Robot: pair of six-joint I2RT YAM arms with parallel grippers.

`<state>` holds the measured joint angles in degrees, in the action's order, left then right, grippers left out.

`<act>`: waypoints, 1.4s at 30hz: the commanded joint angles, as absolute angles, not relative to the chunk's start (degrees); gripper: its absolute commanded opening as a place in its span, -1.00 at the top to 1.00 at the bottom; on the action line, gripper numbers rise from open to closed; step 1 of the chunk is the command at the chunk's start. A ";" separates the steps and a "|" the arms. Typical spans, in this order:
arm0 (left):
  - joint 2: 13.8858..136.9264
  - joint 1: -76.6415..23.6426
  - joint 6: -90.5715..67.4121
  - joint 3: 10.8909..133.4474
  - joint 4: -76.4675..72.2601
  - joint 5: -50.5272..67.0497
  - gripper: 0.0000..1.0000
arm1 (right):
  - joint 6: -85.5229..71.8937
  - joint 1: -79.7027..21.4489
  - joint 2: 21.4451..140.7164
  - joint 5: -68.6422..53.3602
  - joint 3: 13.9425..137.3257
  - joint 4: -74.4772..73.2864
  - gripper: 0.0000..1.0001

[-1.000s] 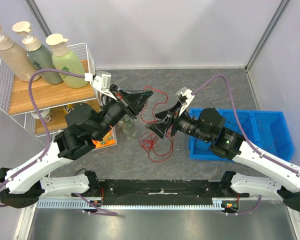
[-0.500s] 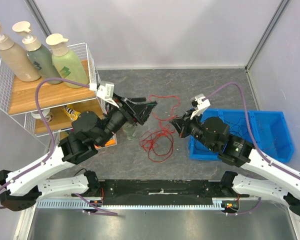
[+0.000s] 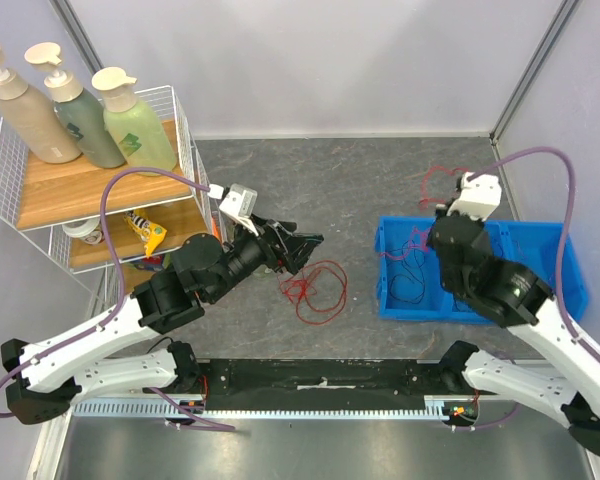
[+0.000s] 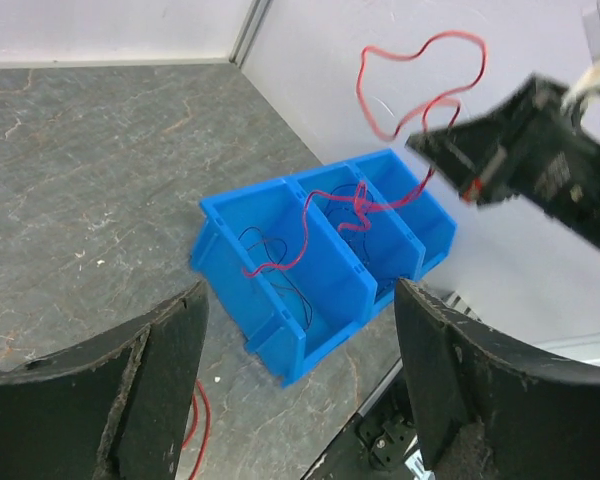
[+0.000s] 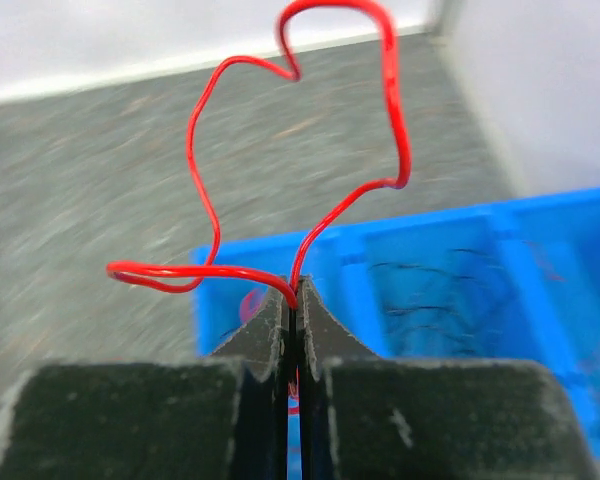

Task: Untangle the cables

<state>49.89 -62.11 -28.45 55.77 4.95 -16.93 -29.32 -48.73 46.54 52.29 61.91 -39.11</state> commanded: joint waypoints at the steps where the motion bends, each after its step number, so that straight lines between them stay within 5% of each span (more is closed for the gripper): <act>1: 48.96 -62.05 -28.30 54.41 5.80 -14.94 -0.60 | -32.53 -34.68 54.83 62.33 68.72 -50.01 1.00; 5: 48.87 -62.05 -30.14 52.91 5.71 -13.37 -0.57 | -28.92 -19.53 59.58 60.28 73.29 -49.40 1.00; 12: 48.61 -62.05 -32.08 51.50 5.97 -10.64 -0.53 | -22.24 -13.90 65.73 74.34 82.17 -47.37 1.00; 23: 47.99 -62.14 -31.82 51.59 8.44 -10.19 -0.49 | -4.04 2.89 63.46 65.58 65.77 -18.92 0.91; 42: 43.42 -62.14 -32.96 48.78 10.37 -10.55 -0.49 | -32.15 13.18 64.86 63.55 57.04 -30.57 0.88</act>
<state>44.53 -62.11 -31.29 49.28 10.85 -10.35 -20.73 10.59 65.76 63.35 57.34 -24.86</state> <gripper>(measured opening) 0.746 0.081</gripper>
